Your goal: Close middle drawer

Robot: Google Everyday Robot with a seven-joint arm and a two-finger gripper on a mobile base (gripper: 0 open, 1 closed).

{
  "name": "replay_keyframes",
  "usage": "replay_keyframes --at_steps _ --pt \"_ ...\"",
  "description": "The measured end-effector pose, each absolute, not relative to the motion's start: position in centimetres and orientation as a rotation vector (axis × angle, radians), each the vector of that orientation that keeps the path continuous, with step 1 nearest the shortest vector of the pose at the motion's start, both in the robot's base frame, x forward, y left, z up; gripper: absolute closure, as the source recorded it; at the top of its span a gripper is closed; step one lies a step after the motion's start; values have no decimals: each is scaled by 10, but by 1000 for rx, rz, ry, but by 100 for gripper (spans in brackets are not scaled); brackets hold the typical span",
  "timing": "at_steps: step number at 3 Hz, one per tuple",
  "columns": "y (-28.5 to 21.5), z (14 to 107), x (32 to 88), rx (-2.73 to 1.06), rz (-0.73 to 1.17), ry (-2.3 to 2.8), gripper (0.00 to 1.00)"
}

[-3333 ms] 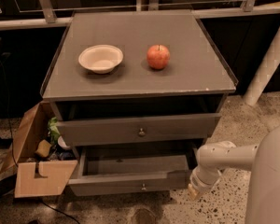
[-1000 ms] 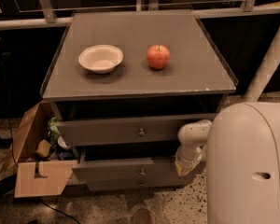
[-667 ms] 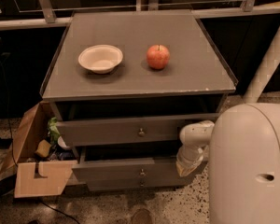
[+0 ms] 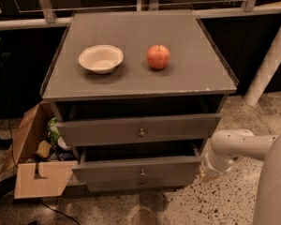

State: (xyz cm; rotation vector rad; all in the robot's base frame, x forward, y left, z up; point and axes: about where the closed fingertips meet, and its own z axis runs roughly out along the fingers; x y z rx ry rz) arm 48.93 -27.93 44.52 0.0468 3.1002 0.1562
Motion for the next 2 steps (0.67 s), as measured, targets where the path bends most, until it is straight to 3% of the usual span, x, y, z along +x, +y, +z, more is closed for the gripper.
replay_keyframes --at_steps 2 --pt "-279 419 476 118 202 3166 100"
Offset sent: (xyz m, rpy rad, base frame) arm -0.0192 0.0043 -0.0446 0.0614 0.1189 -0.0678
